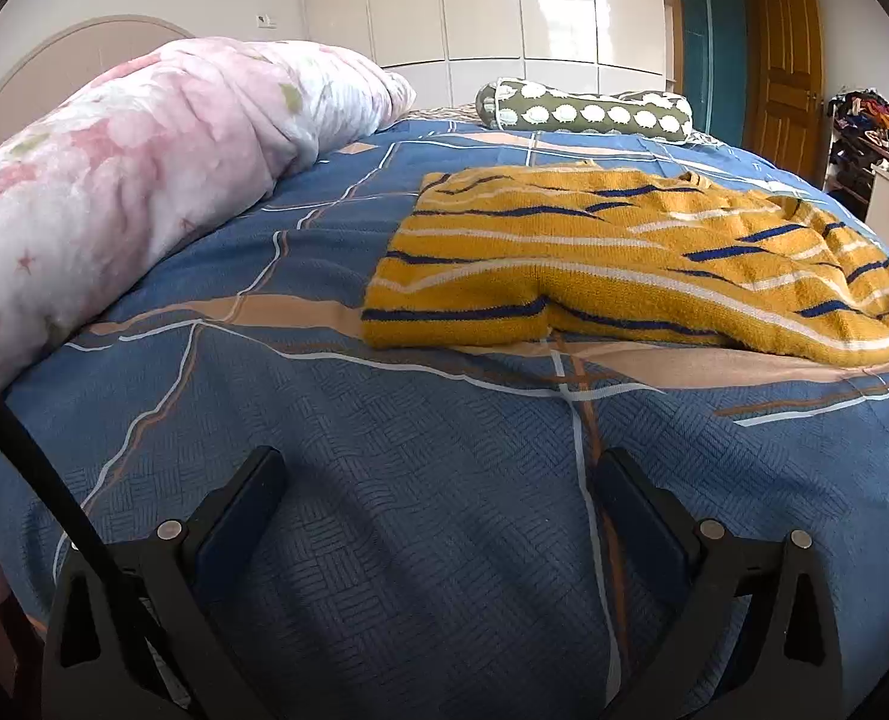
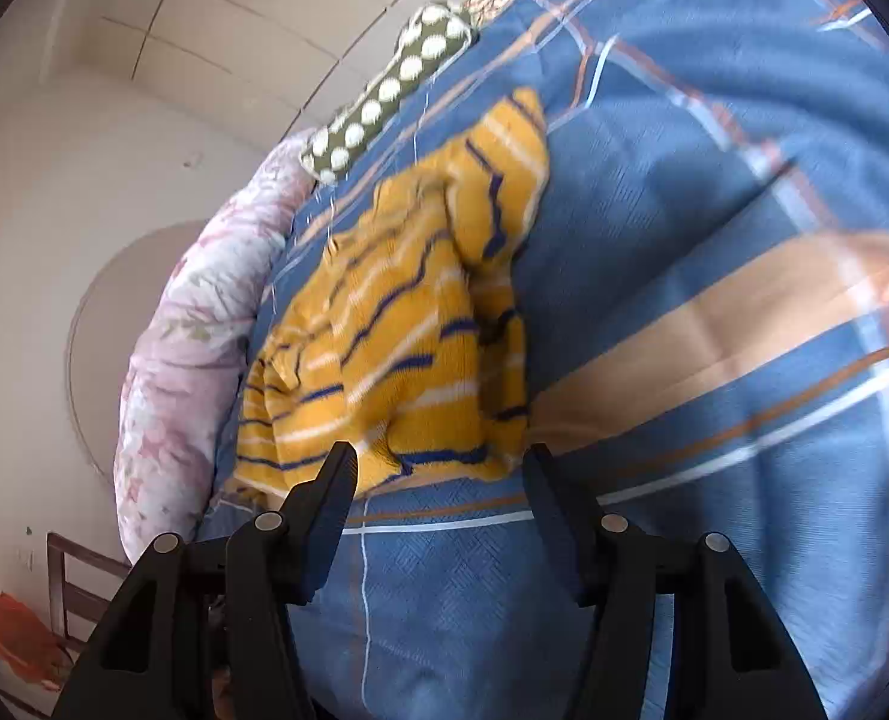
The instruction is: Fold small clothes
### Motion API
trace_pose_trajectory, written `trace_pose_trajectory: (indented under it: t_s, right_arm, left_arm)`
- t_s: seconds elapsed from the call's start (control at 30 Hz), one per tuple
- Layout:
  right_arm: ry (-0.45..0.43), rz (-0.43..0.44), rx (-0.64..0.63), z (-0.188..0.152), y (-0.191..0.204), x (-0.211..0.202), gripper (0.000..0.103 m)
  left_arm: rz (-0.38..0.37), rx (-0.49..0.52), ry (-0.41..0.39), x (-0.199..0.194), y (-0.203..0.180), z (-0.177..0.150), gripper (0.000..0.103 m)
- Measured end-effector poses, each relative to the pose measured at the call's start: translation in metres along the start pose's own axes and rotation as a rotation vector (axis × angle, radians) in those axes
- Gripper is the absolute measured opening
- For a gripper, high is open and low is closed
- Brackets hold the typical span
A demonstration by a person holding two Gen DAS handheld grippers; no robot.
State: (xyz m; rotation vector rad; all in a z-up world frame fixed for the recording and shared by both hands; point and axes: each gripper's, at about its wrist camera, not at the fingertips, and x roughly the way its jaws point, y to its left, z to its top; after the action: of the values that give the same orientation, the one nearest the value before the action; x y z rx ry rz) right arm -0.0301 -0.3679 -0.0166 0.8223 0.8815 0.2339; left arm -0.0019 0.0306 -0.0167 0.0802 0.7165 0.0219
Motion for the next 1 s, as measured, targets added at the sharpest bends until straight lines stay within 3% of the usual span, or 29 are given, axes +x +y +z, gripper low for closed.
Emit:
trace_pose_trajectory:
  t_s: [0.07, 0.1, 0.13, 0.2, 0.27, 0.37, 0.5, 0.53, 0.6, 0.87, 0.9, 1.0]
  right_arm:
    - [-0.016, -0.032, -0.028, 0.0, 0.007, 0.007, 0.056]
    - [-0.011, -0.035, -0.038, 0.002, 0.01, 0.009, 0.029]
    - [-0.002, -0.027, -0.036, 0.004, 0.011, 0.01, 0.017]
    - [-0.058, -0.05, -0.042, 0.007, 0.012, -0.008, 0.014]
    - [-0.117, -0.141, -0.061, 0.007, 0.009, -0.028, 0.012]
    - [-0.142, -0.222, -0.014, 0.006, -0.012, -0.047, 0.004]
    - [-0.193, -0.085, 0.014, 0.011, -0.017, -0.07, 0.011]
    - [-0.196, -0.069, 0.014, 0.014, -0.016, -0.069, 0.037]
    - [-0.187, -0.03, 0.002, 0.022, -0.011, -0.058, 0.071]
    - [-0.113, -0.115, -0.01, 0.051, -0.007, 0.02, 0.071]
    - [-0.111, -0.124, -0.019, 0.051, -0.005, 0.025, 0.065]
    - [-0.069, -0.085, 0.031, 0.053, -0.003, 0.039, 0.019]
  left_arm:
    - [0.005, 0.001, -0.001, 0.001, -0.001, 0.0, 0.103]
    - [0.005, 0.001, -0.001, 0.001, -0.001, 0.0, 0.103]
    - [0.003, 0.002, -0.001, 0.001, 0.0, 0.0, 0.103]
    - [0.001, 0.005, 0.001, 0.001, -0.001, 0.0, 0.103]
    - [-0.002, 0.004, 0.002, 0.001, 0.0, 0.0, 0.103]
    - [0.0, -0.002, 0.008, 0.001, -0.001, 0.001, 0.103]
    - [0.001, -0.003, 0.009, 0.001, -0.001, 0.001, 0.103]
    - [0.002, -0.003, 0.009, 0.001, -0.001, 0.001, 0.103]
    - [0.002, -0.002, 0.008, 0.002, -0.001, 0.001, 0.103]
    - [0.003, -0.001, 0.007, 0.001, -0.001, 0.001, 0.103]
    - [0.003, -0.001, 0.007, 0.001, -0.001, 0.001, 0.103]
    - [-0.001, -0.005, 0.013, 0.001, 0.0, 0.002, 0.103]
